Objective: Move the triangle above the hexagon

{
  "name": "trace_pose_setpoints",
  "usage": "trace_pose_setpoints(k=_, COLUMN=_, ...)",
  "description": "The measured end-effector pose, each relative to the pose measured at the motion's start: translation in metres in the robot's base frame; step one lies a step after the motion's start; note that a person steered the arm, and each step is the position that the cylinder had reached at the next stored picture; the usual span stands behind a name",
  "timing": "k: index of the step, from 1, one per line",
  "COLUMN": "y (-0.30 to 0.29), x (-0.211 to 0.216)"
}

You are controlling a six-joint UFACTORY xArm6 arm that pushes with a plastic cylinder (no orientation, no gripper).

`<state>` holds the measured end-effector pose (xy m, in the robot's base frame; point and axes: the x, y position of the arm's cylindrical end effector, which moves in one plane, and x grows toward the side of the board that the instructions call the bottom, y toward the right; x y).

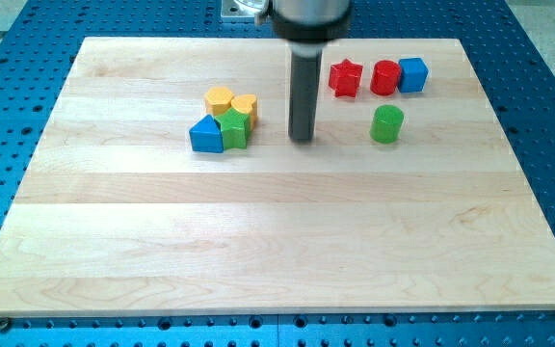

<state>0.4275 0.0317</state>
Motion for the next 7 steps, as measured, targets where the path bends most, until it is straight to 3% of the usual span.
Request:
trace_pose_setpoints(k=1, y=-0.083, x=0.034)
trace_pose_setpoints(k=3, y=-0.096, x=0.012)
trace_pose_setpoints(k=4, y=-0.144, x=0.001)
trace_pose_setpoints(k=7, y=-0.110, x=-0.014)
